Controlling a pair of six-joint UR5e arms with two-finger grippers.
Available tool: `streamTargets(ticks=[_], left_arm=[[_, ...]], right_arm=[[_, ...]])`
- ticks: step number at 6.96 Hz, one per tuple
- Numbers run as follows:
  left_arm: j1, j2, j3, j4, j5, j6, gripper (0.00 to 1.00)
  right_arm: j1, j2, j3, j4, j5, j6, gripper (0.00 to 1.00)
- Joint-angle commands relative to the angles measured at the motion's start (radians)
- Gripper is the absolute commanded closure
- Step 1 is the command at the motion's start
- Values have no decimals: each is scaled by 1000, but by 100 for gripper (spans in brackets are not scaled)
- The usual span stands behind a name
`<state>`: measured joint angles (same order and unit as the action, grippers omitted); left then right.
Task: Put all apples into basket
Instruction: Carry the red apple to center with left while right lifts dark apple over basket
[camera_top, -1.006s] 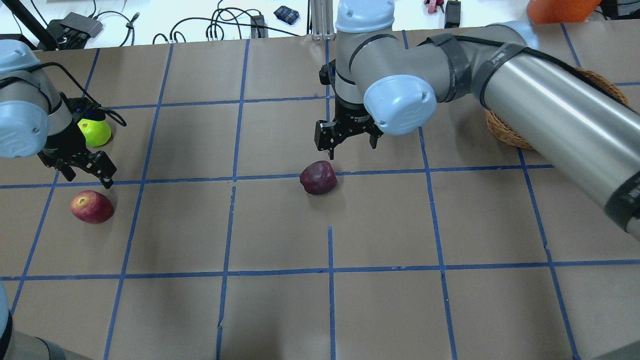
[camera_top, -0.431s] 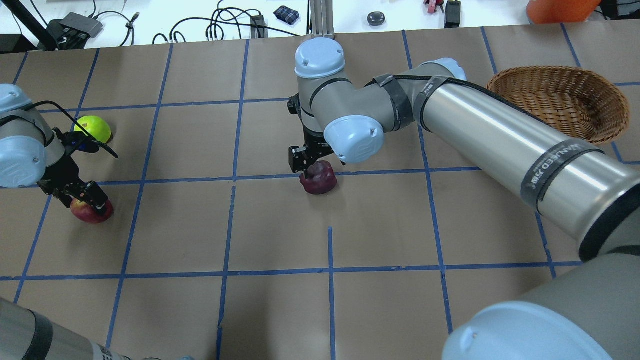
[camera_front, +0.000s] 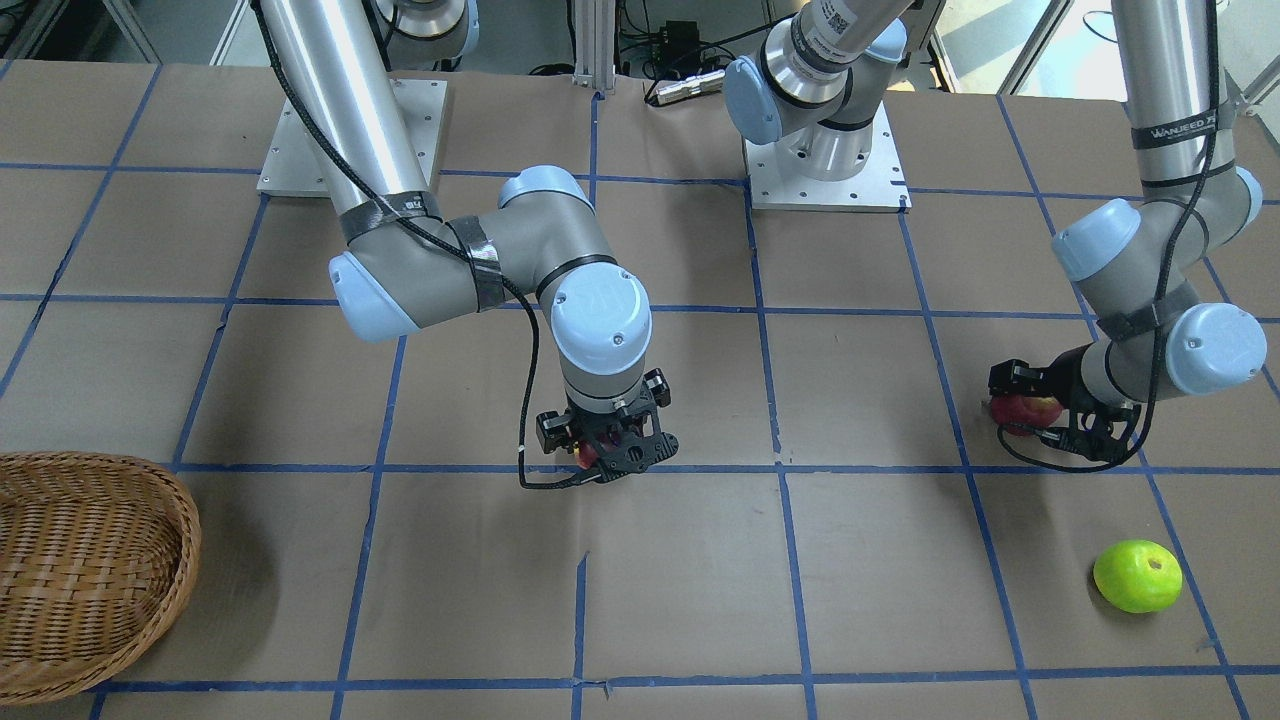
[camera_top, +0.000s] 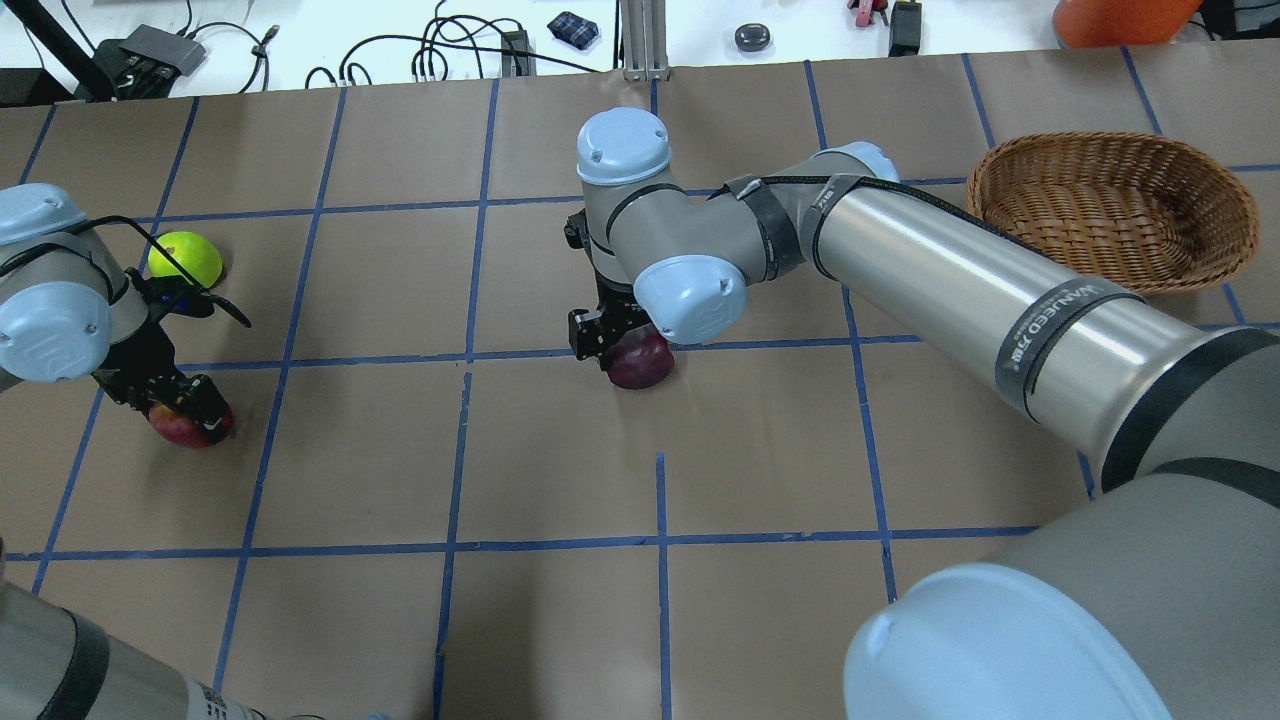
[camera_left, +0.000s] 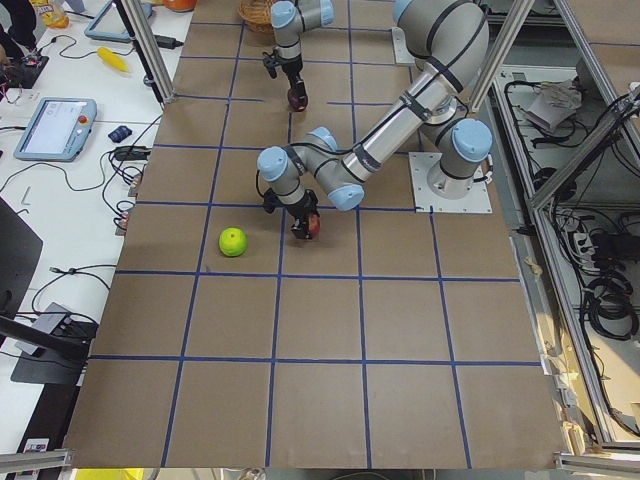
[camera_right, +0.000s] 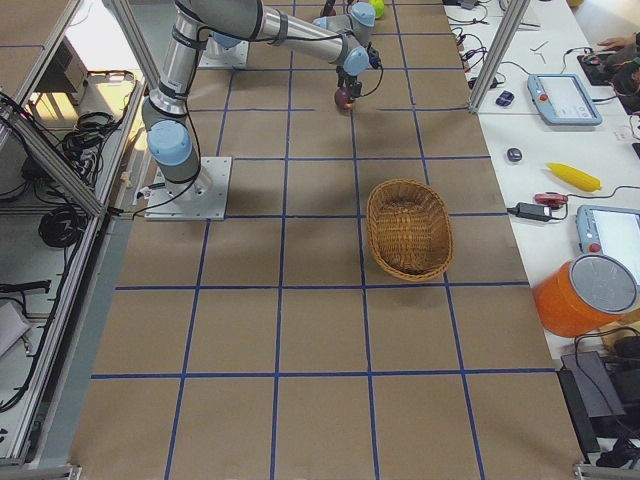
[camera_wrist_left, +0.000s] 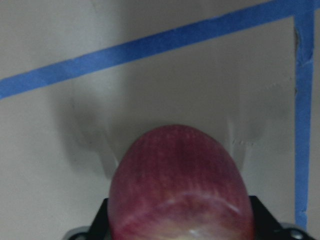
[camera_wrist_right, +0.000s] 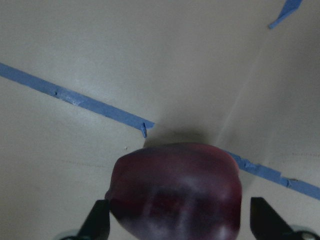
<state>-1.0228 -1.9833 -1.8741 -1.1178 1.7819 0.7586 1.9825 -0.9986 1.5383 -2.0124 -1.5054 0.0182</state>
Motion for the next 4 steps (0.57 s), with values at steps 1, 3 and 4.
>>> streamTargets(ticks=[1, 3, 4], left_arm=[[-35, 39, 36, -96, -56, -163, 73], [-191, 87, 149, -314, -131, -447, 73], [-259, 101, 150, -356, -230, -588, 73]], right_arm=[[1, 6, 2, 4, 2, -1, 0], [2, 9, 16, 9, 1, -1, 0], [1, 9, 31, -3, 1, -1, 0]])
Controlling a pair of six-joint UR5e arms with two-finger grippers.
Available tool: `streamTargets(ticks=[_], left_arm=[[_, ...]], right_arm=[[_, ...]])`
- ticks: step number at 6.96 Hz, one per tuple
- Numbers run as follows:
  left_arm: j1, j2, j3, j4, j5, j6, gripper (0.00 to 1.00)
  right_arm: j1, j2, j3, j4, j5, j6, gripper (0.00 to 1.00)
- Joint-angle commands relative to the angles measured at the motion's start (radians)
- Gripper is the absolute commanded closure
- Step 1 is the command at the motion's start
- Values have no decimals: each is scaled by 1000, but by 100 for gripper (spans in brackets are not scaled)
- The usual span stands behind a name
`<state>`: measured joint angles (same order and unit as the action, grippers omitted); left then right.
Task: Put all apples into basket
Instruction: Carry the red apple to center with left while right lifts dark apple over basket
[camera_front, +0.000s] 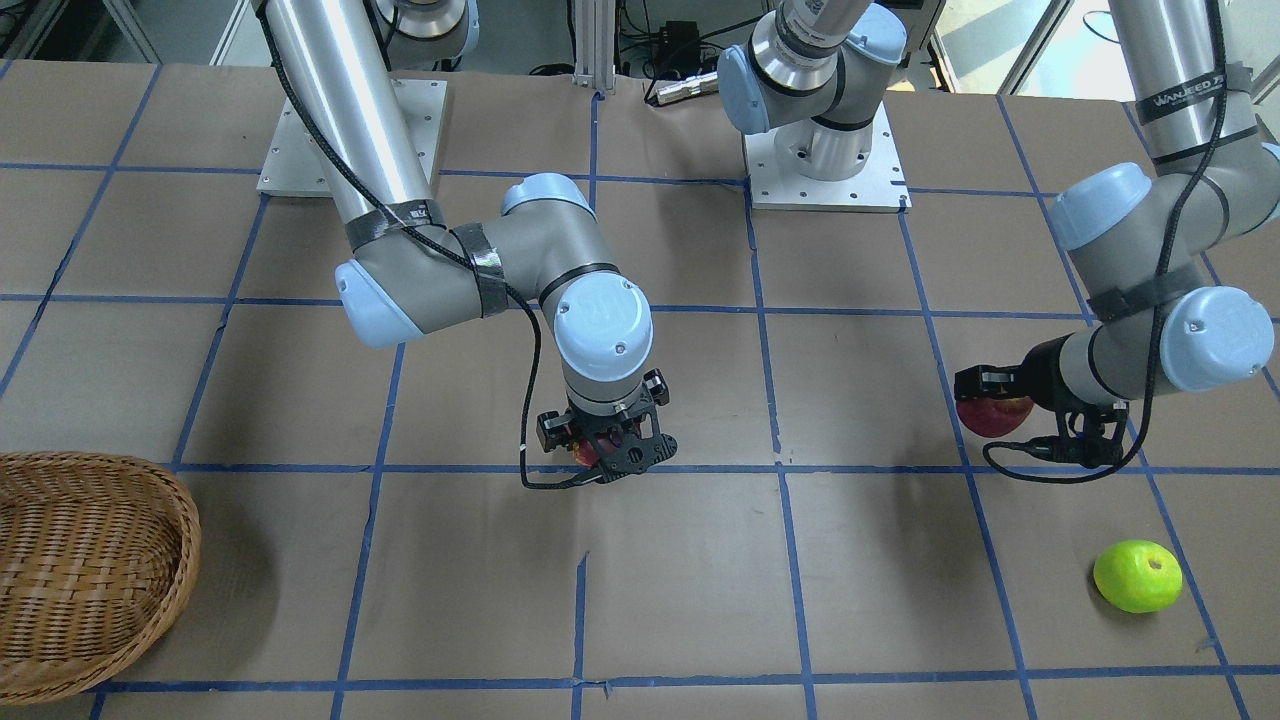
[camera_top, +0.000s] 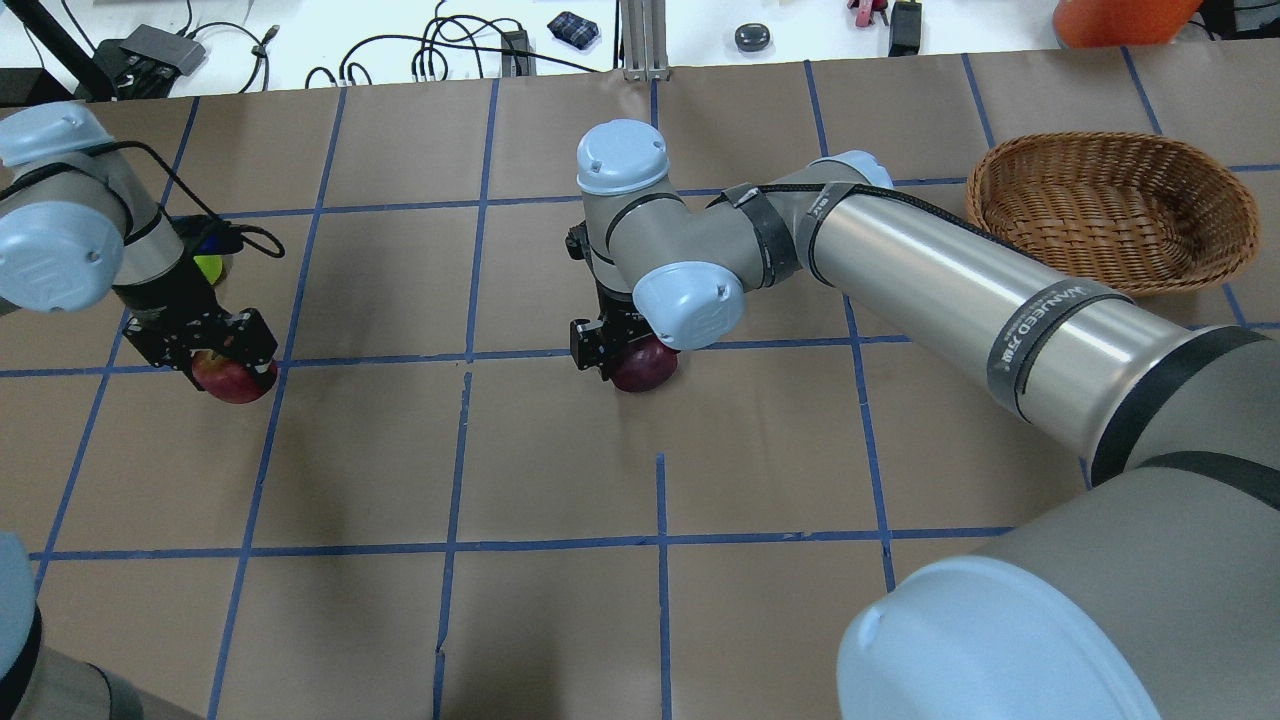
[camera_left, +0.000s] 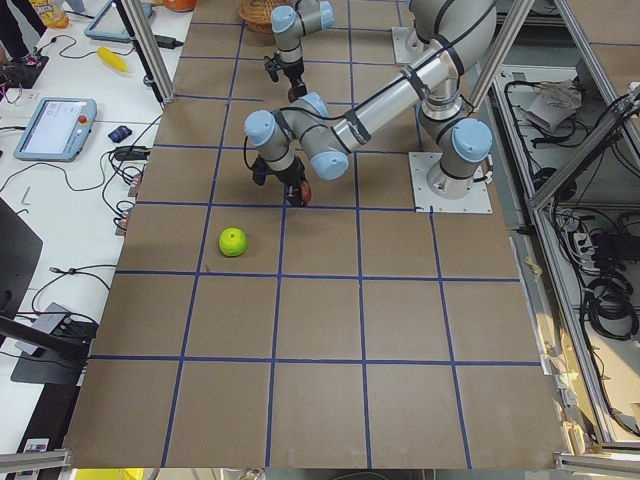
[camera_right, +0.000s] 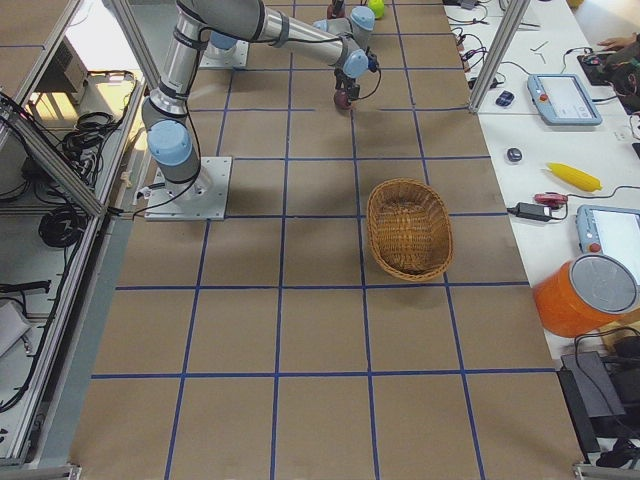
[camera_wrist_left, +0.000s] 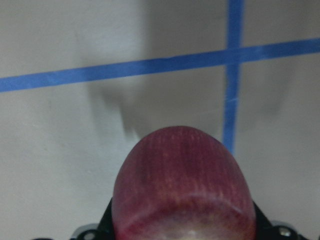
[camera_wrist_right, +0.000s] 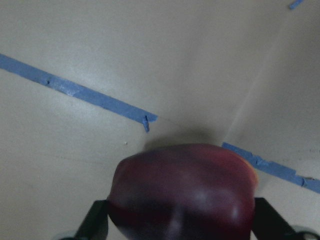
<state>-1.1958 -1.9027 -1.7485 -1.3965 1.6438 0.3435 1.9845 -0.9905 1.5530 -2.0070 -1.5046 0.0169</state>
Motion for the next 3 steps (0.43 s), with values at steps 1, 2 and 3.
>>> streamTargets(ticks=[1, 2, 3], left_arm=[[-153, 28, 30, -78, -146, -351, 73], [-230, 25, 33, -67, -188, -470, 73], [-307, 13, 38, -55, -190, -574, 73]], right_arm=[[-4, -6, 7, -19, 0, 0, 73], [-15, -14, 6, -13, 1, 0, 100], [-22, -29, 2, -10, 4, 0, 100]])
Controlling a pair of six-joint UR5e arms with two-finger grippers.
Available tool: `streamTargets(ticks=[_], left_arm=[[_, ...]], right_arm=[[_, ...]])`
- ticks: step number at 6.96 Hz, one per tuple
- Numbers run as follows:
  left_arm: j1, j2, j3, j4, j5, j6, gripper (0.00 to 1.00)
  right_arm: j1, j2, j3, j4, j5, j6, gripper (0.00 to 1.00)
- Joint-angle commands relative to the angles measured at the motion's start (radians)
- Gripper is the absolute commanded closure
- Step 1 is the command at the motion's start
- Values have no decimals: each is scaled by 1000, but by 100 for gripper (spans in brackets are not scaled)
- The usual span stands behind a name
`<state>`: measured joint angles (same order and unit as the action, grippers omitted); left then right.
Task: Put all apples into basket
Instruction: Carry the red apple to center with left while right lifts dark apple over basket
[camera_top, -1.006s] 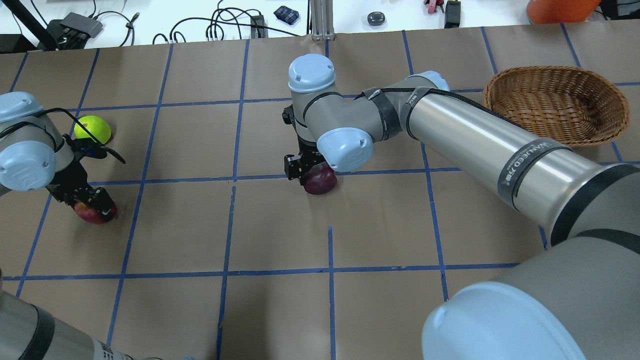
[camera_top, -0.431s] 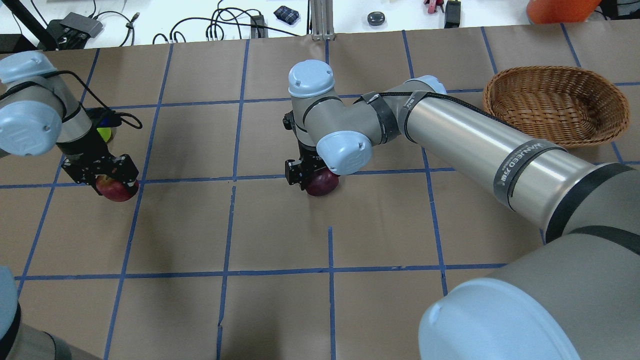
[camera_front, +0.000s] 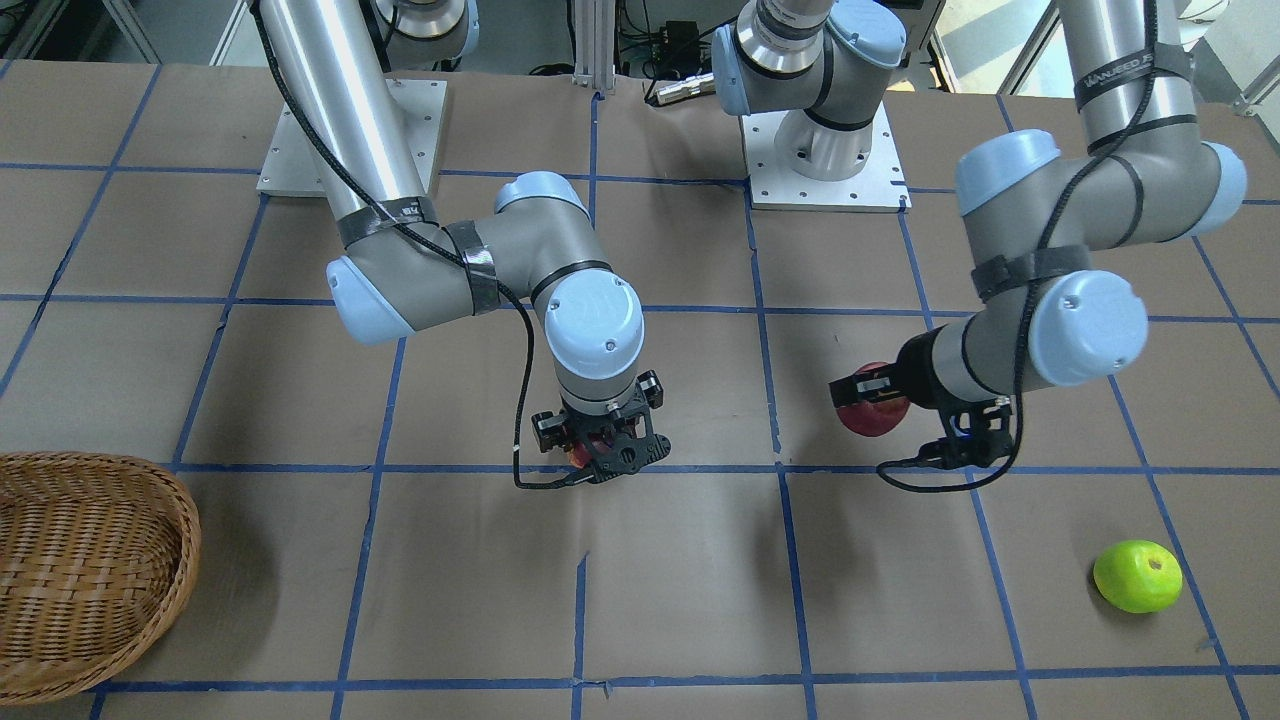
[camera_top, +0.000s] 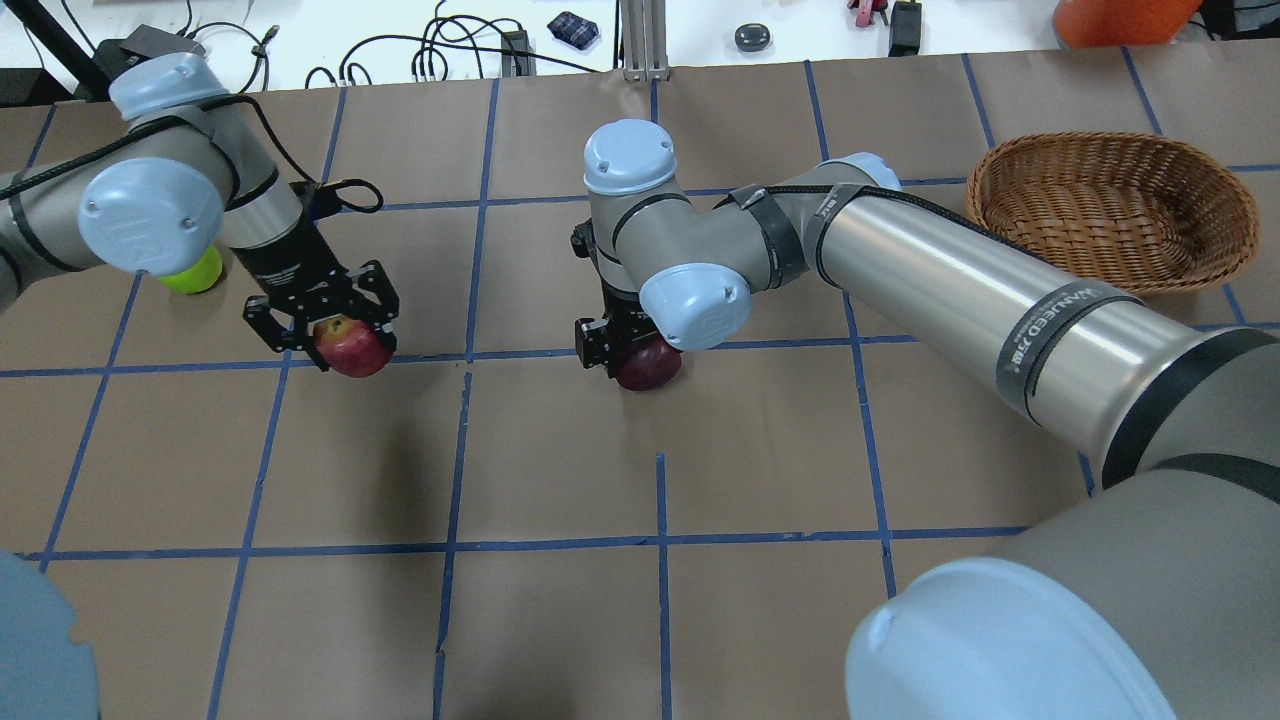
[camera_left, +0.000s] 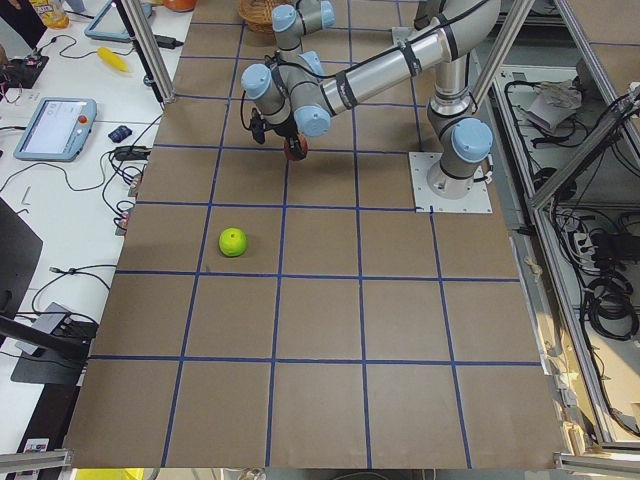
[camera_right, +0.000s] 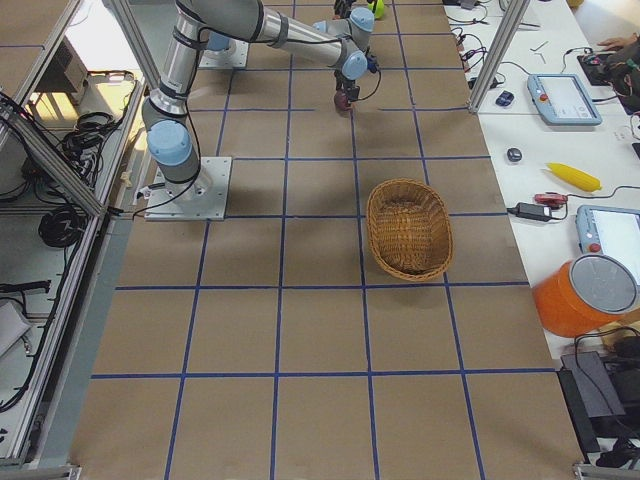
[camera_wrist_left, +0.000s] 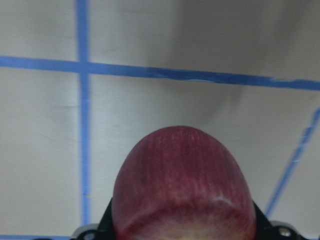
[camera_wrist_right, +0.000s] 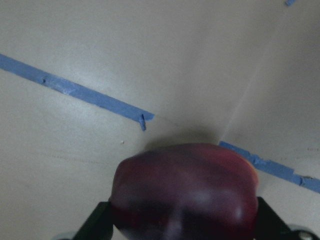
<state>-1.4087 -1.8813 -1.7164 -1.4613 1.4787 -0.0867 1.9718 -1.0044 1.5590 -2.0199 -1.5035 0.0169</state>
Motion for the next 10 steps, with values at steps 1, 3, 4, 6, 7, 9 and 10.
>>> streamTargets(ticks=[1, 3, 4, 6, 7, 9, 10], left_arm=[[-139, -24, 6, 68, -24, -222, 73], [-183, -42, -6, 114, -129, -336, 73], [-261, -70, -8, 239, -183, -428, 72], [-367, -157, 0, 434, -186, -620, 71], [-413, -206, 4, 522, -179, -677, 67], [-469, -277, 11, 628, -178, -709, 46], [-469, -285, 12, 628, -178, -714, 0]], right_arm=[[-16, -48, -7, 9, 2, 2, 100], [-126, -138, -30, 97, -4, 2, 100], [-211, -176, -46, 155, -7, -2, 100], [-363, -227, -91, 229, -27, -52, 100], [-454, -227, -121, 251, -50, -124, 100], [-629, -218, -158, 247, -86, -408, 100], [-693, -180, -172, 230, -86, -569, 100]])
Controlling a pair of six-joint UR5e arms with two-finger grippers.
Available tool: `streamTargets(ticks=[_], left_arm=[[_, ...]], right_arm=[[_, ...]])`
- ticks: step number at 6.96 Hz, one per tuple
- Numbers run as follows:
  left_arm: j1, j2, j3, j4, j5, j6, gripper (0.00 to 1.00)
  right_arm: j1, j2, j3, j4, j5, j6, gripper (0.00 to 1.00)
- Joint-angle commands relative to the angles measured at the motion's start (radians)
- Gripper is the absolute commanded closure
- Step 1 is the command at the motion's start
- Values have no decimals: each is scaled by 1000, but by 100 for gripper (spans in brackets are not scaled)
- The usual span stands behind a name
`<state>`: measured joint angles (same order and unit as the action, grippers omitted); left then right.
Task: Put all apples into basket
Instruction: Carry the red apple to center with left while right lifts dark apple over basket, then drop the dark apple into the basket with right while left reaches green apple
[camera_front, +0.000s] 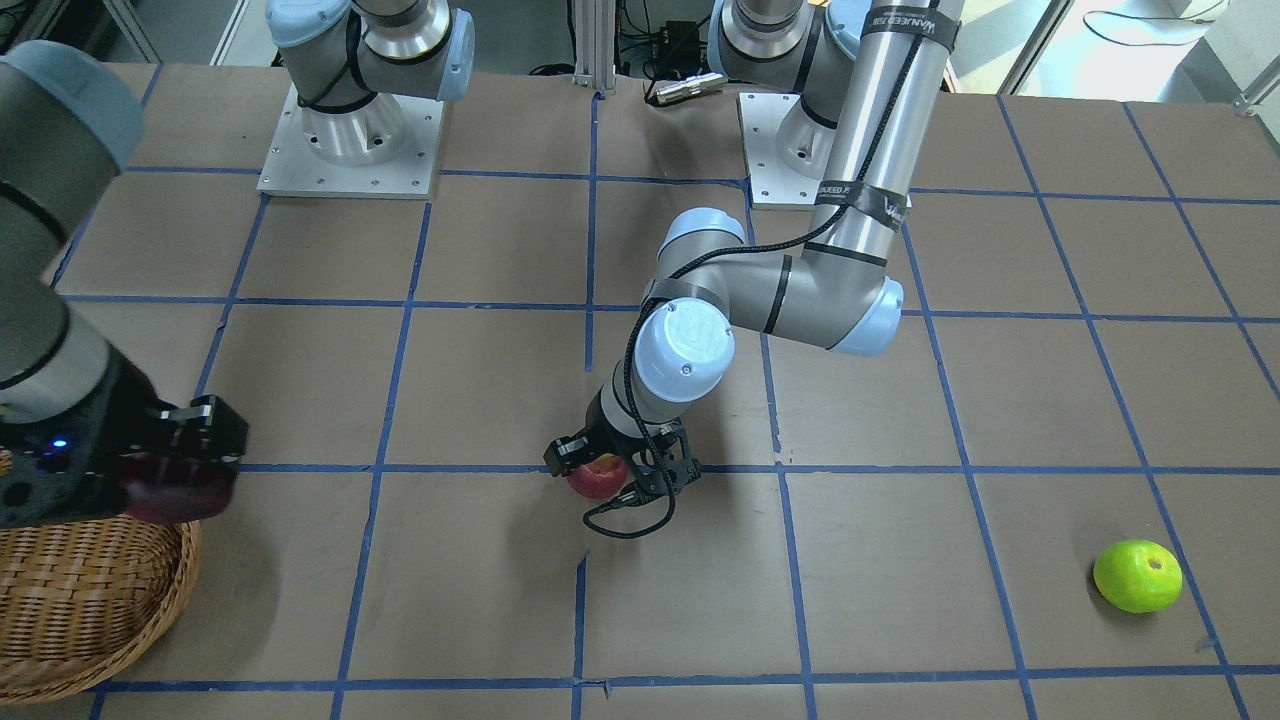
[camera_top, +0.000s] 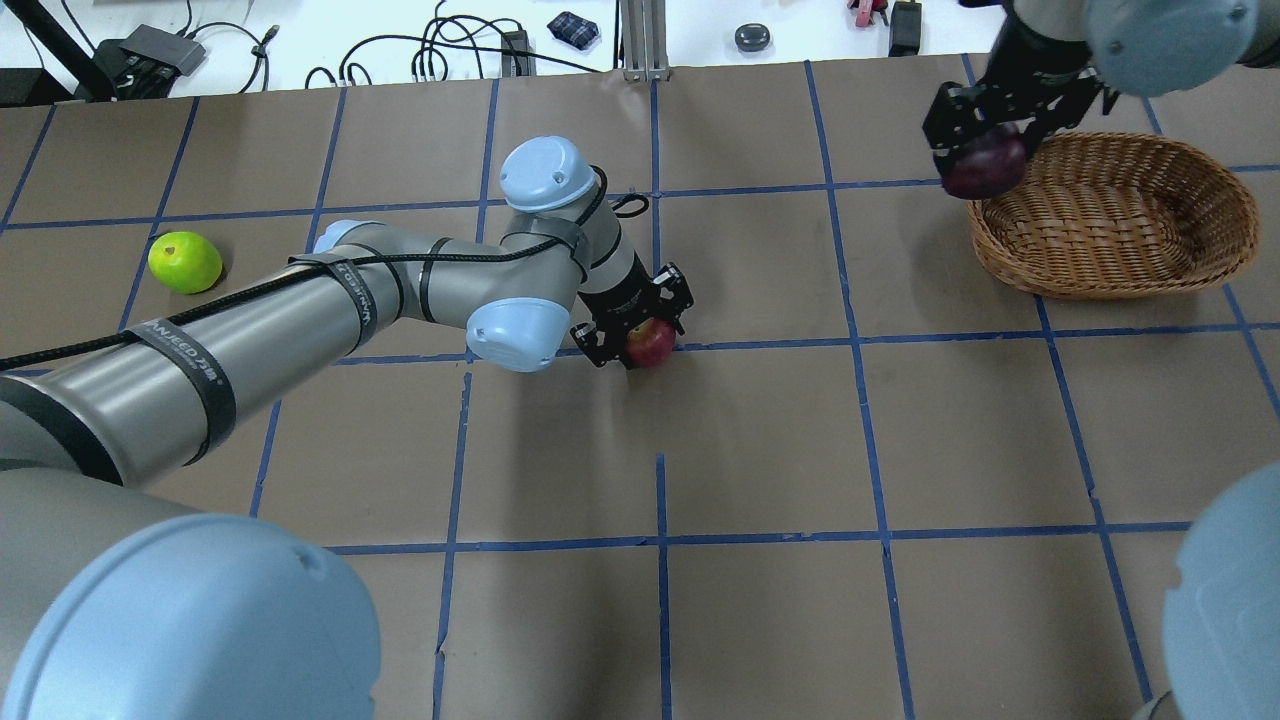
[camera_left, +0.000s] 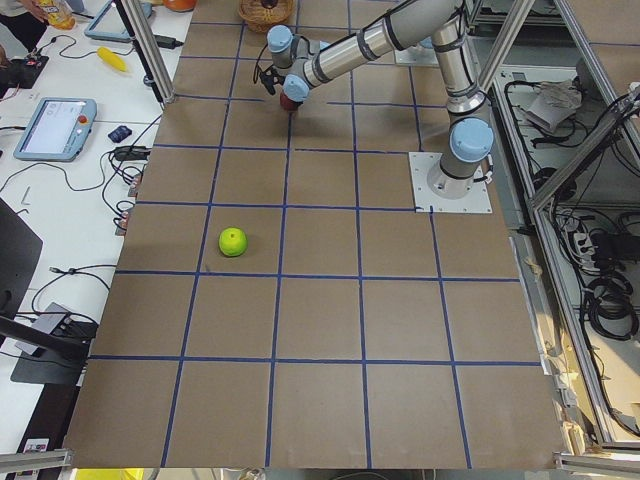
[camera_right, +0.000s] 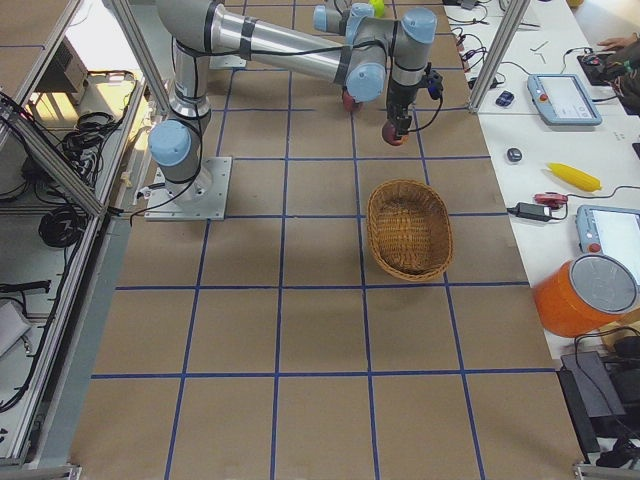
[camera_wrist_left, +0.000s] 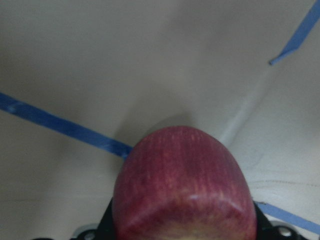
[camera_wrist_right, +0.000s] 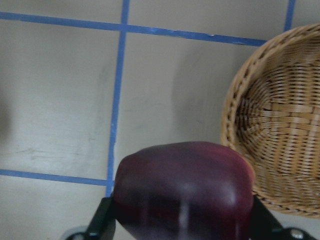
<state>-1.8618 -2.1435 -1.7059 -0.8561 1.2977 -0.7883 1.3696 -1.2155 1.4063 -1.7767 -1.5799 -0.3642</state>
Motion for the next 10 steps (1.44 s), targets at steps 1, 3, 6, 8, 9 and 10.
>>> streamTargets(ticks=[1, 3, 6, 8, 9, 10], left_arm=[[-11, -10, 6, 14, 3, -14, 0], [97, 63, 17, -118, 5, 105, 0], [308, 196, 113, -552, 192, 507, 0], [433, 255, 97, -561, 357, 800, 0], [490, 270, 115, -528, 411, 952, 0], [601, 260, 108, -435, 407, 1091, 0]], right_arm=[[-159, 86, -53, -32, -9, -346, 100], [-249, 208, -148, -70, -12, -659, 100], [-293, 335, -211, -143, -95, -763, 100], [-296, 355, -208, -175, -178, -763, 67], [-296, 356, -208, -173, -177, -763, 26], [-296, 356, -208, -170, -176, -762, 13]])
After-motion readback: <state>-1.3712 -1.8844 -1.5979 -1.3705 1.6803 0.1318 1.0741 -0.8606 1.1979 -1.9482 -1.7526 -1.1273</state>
